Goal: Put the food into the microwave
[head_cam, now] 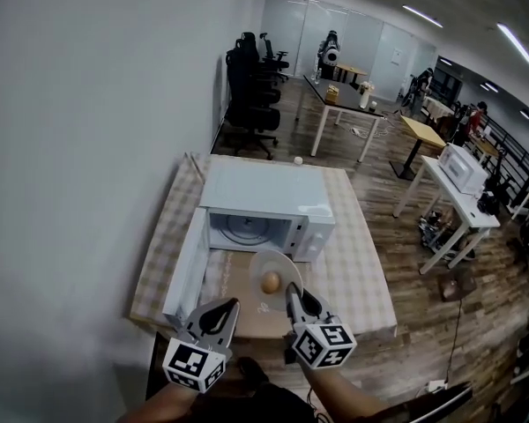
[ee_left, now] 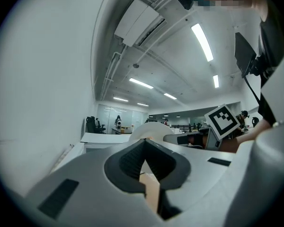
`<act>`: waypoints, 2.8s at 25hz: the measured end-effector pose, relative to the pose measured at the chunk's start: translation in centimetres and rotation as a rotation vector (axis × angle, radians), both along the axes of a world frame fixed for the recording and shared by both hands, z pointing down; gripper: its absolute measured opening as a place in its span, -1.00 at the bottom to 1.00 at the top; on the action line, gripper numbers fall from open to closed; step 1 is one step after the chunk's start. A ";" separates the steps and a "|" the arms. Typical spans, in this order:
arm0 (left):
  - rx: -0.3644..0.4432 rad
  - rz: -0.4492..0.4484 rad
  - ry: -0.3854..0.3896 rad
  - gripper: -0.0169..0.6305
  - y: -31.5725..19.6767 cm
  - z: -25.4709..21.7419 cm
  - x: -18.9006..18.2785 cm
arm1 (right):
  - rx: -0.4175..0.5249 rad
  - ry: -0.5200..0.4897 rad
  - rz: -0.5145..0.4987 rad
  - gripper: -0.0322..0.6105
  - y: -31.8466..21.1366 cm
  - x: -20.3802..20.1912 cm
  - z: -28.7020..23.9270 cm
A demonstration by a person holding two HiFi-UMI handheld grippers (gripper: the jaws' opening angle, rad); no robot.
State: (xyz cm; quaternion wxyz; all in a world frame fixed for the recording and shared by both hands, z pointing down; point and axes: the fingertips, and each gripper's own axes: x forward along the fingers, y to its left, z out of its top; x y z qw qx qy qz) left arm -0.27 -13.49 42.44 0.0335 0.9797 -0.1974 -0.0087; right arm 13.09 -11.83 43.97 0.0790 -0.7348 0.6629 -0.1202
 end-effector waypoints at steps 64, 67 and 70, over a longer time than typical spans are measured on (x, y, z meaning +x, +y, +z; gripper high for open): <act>-0.211 -0.179 -0.214 -0.92 -14.0 7.7 6.4 | -0.225 -0.708 0.171 -0.82 -27.7 13.6 23.6; -0.210 -0.197 -0.198 -0.92 -14.0 7.6 5.9 | -0.219 -0.768 0.211 -0.82 -28.2 14.3 24.6; -0.219 -0.238 -0.201 -0.92 -14.2 7.7 5.3 | -0.218 -0.784 0.220 -0.82 -28.8 14.6 25.2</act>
